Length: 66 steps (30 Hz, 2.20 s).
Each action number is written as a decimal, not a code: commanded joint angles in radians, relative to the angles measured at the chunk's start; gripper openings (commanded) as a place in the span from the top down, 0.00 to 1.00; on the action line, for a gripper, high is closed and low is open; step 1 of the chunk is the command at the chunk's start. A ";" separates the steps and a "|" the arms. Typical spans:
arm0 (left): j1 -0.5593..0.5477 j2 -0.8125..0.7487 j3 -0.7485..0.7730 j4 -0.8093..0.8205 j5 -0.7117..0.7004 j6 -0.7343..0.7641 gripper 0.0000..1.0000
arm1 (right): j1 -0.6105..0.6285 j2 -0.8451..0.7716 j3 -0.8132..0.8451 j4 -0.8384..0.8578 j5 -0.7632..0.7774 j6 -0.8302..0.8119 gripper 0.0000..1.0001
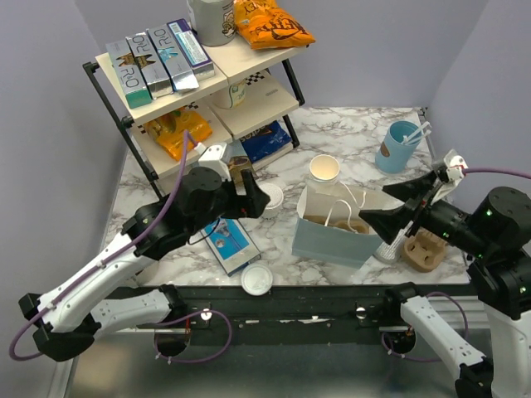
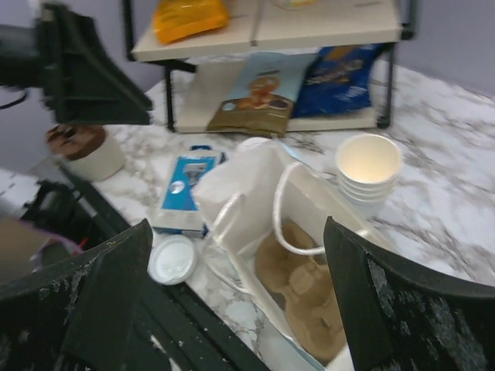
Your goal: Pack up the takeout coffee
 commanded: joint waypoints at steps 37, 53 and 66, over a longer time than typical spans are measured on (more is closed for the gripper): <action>0.375 -0.384 -0.462 -0.332 -0.161 -0.236 0.01 | 0.809 1.378 0.739 -0.239 0.957 0.259 0.25; 0.375 -0.365 -0.468 -0.307 -0.137 -0.214 0.01 | 0.771 1.506 0.744 -0.193 0.915 0.293 0.48; 0.375 -0.345 -0.468 -0.292 -0.120 -0.193 0.01 | 0.730 1.507 0.687 -0.106 0.875 0.230 0.54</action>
